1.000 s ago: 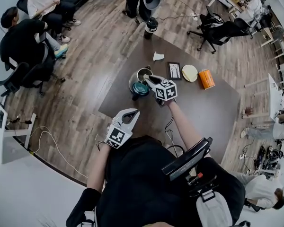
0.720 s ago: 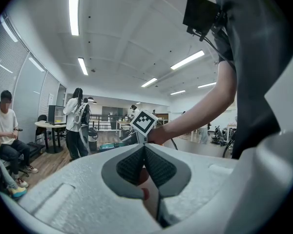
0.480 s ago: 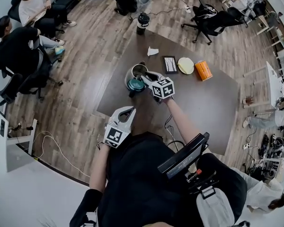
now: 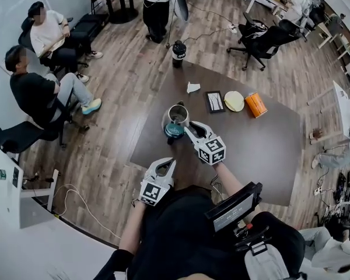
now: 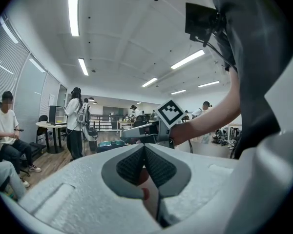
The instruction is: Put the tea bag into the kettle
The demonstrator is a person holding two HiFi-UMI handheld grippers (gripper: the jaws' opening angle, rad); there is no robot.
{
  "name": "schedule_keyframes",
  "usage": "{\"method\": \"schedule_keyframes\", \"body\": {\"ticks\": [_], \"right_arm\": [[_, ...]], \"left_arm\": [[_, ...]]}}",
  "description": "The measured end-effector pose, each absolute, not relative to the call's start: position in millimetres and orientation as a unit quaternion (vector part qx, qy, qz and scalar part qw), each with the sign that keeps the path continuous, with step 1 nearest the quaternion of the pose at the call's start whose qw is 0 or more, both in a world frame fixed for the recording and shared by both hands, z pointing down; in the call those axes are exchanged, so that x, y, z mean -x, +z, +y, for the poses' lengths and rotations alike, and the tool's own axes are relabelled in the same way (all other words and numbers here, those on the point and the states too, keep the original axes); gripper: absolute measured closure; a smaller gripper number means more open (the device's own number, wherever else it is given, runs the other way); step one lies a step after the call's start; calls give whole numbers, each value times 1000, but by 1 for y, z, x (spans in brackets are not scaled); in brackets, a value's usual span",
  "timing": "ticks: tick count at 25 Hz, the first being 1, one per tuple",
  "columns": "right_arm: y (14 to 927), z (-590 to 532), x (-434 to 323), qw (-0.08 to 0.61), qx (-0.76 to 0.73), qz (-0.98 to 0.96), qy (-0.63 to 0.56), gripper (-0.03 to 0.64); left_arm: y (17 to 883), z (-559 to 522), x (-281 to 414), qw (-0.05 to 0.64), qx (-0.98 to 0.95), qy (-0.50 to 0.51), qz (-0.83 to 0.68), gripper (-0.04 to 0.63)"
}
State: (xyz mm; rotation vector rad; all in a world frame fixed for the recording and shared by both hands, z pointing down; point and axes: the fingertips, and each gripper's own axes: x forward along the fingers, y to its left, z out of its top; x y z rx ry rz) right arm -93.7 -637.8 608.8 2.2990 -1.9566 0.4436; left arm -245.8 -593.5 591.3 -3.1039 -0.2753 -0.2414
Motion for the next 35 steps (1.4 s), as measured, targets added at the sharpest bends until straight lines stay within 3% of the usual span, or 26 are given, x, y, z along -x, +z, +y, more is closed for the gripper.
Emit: {"method": "schedule_keyframes", "body": {"ticks": [3, 5, 10, 14, 21, 35], "right_arm": [[596, -620, 110, 49, -772, -624, 109, 524], [587, -607, 122, 42, -782, -612, 106, 578], [557, -587, 163, 49, -780, -620, 62, 609], [547, -584, 188, 100, -769, -631, 5, 611], [566, -586, 204, 60, -758, -647, 57, 612], [567, -604, 224, 80, -727, -681, 48, 612]], "left_arm": [[592, -591, 245, 16, 993, -73, -87, 595], [592, -592, 242, 19, 994, -72, -84, 595], [598, -601, 237, 11, 994, -75, -76, 595], [600, -603, 235, 4, 995, -73, -72, 595], [605, -604, 235, 0, 995, -74, -71, 595], [602, -613, 238, 4, 996, -71, -55, 595]]}}
